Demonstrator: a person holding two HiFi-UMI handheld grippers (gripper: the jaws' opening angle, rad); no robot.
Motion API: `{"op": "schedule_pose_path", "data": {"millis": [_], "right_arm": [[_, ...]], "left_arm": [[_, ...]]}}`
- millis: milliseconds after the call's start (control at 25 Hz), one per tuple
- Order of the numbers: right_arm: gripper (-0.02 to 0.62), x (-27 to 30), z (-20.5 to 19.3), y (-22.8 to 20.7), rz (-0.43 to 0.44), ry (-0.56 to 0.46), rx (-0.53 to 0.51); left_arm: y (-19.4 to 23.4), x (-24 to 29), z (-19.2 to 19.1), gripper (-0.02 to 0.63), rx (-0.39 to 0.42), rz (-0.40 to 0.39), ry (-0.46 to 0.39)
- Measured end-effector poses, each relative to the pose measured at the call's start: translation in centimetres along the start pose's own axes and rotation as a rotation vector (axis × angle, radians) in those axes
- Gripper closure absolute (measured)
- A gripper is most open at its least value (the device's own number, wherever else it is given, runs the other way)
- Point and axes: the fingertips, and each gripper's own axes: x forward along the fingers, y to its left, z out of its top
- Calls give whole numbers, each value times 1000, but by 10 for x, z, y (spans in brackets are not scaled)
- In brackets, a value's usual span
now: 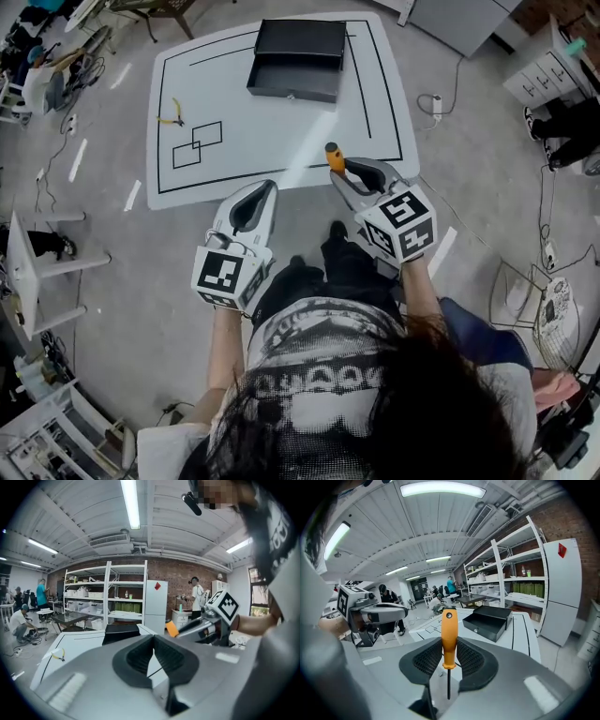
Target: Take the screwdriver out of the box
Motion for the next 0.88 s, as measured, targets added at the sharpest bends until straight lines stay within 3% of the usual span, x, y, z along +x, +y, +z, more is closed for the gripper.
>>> {"op": "schedule_pose_path", "data": {"millis": [480, 880], "right_arm": [[491, -16, -31, 104, -73, -13, 51], [491, -39, -46, 152, -123, -30, 49]], "left_arm": [[-3, -93, -23, 606, 28, -91, -38], [-23, -139, -38, 606, 40, -152, -63]]}}
